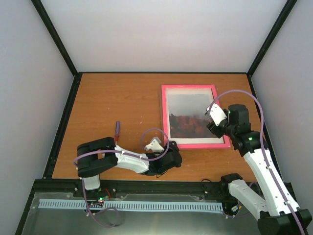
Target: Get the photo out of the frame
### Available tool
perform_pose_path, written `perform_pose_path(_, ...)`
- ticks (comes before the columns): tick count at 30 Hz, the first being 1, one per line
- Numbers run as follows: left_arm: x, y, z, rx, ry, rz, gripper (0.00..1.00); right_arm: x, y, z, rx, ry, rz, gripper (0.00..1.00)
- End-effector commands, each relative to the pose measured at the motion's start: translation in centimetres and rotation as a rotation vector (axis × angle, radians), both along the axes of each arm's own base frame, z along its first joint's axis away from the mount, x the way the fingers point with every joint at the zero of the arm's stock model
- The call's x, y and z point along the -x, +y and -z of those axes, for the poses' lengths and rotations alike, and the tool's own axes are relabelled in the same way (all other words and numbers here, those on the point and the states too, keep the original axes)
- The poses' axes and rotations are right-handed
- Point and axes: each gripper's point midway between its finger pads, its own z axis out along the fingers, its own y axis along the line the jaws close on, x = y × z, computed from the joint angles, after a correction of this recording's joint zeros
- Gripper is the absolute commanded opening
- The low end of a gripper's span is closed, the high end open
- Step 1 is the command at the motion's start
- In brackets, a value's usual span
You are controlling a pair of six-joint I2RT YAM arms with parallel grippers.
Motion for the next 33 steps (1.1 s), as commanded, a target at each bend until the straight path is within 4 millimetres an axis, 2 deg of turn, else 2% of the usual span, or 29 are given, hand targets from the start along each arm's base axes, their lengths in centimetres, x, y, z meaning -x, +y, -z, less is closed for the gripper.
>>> perform_pose_path(1, 0.7, 0.4, -1.2, -0.016, 0.011, 0.036, 0.63, -1.3, -0.3, 0.7, -0.084, 0.023, 0.017, 0.64)
perform_pose_path(8, 2.2, 5.7, -0.3, -0.193, 0.111, 0.000, 0.81, -2.9, -1.8, 2.1, -0.145, 0.072, 0.084, 0.64)
perform_pose_path(11, 2.6, 7.7, -0.3, -0.241, 0.113, 0.002, 0.83, -3.6, -3.0, 2.7, -0.159, 0.073, 0.127, 0.64)
perform_pose_path(14, 2.0, 9.9, -1.4, -0.308, 0.028, -0.010, 0.82, -4.2, -4.3, 3.5, -0.167, 0.088, 0.169, 0.65)
perform_pose_path(17, 0.4, 11.2, -3.6, -0.401, -0.058, 0.011, 0.82, -4.7, -5.3, 4.9, -0.181, 0.154, 0.204, 0.65)
perform_pose_path(20, -1.9, 11.3, -5.3, -0.453, -0.088, 0.103, 0.83, -5.1, -6.1, 6.2, -0.209, 0.216, 0.232, 0.65)
perform_pose_path(22, -3.6, 10.4, -6.6, -0.439, -0.148, 0.205, 0.81, -5.5, -6.5, 7.0, -0.208, 0.240, 0.250, 0.65)
perform_pose_path(24, -4.8, 8.5, -7.5, -0.377, -0.185, 0.377, 0.76, -5.9, -7.0, 8.0, -0.202, 0.266, 0.266, 0.65)
perform_pose_path(29, -8.1, 8.5, -7.7, -0.429, -0.150, 0.462, 0.73, -6.6, -7.7, 9.9, -0.211, 0.329, 0.300, 0.64)
perform_pose_path(33, -10.3, 6.9, -8.1, -0.482, -0.150, 0.527, 0.69, -7.1, -7.9, 10.2, -0.232, 0.348, 0.326, 0.64)
